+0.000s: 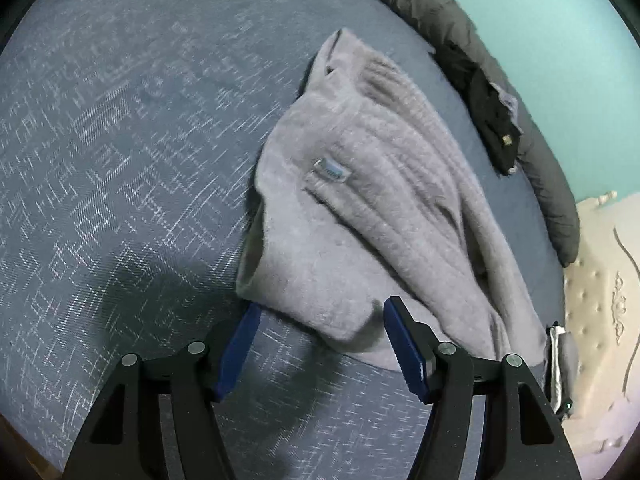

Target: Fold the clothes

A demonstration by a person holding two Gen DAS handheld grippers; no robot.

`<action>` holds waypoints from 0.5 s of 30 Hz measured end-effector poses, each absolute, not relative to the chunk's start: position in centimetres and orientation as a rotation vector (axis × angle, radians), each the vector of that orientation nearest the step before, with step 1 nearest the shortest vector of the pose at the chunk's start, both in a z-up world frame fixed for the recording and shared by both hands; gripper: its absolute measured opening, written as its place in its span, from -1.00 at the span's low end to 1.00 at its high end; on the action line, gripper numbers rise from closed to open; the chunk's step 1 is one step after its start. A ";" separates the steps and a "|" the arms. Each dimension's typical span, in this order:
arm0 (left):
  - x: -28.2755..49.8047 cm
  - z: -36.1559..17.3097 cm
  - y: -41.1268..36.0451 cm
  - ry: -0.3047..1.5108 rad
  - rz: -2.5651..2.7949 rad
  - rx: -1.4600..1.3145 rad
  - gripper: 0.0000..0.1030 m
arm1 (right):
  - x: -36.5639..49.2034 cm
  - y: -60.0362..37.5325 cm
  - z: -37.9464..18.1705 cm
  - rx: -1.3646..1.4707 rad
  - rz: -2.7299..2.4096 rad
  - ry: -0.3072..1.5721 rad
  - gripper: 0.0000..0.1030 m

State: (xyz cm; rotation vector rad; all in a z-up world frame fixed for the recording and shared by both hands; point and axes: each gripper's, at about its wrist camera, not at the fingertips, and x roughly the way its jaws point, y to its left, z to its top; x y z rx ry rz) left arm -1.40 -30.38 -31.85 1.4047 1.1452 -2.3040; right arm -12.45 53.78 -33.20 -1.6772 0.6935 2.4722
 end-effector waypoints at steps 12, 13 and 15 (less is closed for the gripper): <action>-1.3 -29.4 -29.5 1.035 -2.420 1.390 -0.67 | -11.0 54.4 -29.0 -1.491 2.586 0.704 -0.92; -1.2 -28.7 -29.5 1.023 -2.438 1.382 -0.70 | -10.8 54.5 -28.3 -1.472 2.596 0.707 -0.92; -0.9 -27.3 -29.5 0.993 -2.470 1.370 -0.71 | -10.5 54.5 -27.1 -1.435 2.613 0.707 -0.92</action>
